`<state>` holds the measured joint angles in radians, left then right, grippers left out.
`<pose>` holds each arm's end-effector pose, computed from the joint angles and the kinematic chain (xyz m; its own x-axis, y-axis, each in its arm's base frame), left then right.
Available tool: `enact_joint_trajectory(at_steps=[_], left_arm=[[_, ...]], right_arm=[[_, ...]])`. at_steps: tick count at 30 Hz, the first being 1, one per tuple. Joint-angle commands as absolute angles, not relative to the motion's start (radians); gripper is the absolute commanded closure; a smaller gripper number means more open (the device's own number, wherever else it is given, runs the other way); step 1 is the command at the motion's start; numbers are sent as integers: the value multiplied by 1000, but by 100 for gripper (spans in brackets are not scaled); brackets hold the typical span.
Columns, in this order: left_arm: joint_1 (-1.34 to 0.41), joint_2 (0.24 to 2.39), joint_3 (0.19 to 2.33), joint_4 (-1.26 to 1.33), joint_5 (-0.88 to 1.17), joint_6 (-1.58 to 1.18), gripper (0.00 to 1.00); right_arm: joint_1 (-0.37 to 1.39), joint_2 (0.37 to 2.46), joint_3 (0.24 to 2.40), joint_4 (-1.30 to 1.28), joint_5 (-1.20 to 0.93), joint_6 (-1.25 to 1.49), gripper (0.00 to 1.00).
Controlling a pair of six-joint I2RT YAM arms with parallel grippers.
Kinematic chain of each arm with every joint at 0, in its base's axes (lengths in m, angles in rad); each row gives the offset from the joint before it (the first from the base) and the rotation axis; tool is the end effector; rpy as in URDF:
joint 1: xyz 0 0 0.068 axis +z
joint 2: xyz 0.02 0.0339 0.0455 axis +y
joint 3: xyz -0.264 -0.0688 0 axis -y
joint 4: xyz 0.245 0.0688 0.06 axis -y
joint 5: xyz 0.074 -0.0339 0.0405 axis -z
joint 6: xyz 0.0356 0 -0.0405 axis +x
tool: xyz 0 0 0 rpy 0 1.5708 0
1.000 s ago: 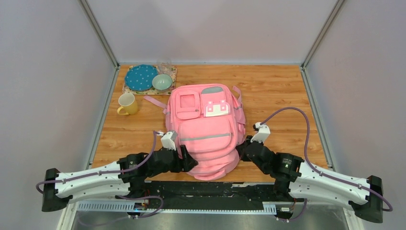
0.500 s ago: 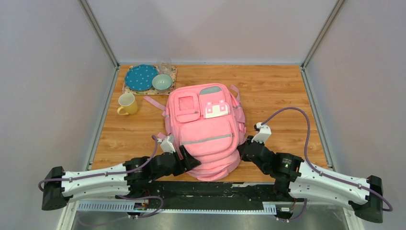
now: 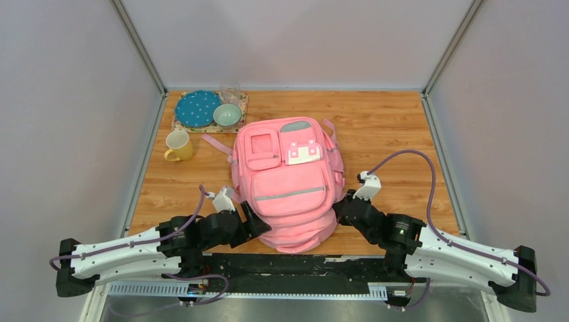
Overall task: Pack the student bag
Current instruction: Zip the student bag at the center of the board.
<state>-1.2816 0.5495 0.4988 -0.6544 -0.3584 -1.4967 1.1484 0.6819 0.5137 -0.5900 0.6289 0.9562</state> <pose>0.0474 -0.1156 0.2293 -0.8328 -0.4757 -0.2831 -0.1235 0.6582 -0.7426 0.0770 0.1203 0.2274 -0.6221 0.2275 -0.7491 -0.0941 0.9282 0.3600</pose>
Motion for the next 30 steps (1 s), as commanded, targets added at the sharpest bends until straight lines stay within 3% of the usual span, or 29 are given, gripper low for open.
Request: enact_joint_trajectory(at_steps=[1,13,18,20,21,23,24,30], left_arm=[[-1287,616,465,-689,-241,-1585,17],[-1287,739,310,-322,-311,-1600,16],[-1287,834,347,-313,-334,-1563,16],[-1287,839,322,-272,-368,-1552,29],[-1285,835,310,-252,-392,-1546,50],[-1275,821,292,-230,-406,-1532,74],[-1249,804,281,-238,-400,-1526,99],[-1190,681,265,-386,-433,-1405,100]], right_arm=[[1143,680,558,-594,684,991,100],[1143,689,557,-575,650,988,100],[1143,724,569,-580,614,988,100],[1144,733,568,-568,597,988,100],[1144,736,568,-563,594,988,100],[1143,739,568,-566,591,991,100],[1144,739,568,-574,591,992,100],[1144,697,561,-586,600,951,100]])
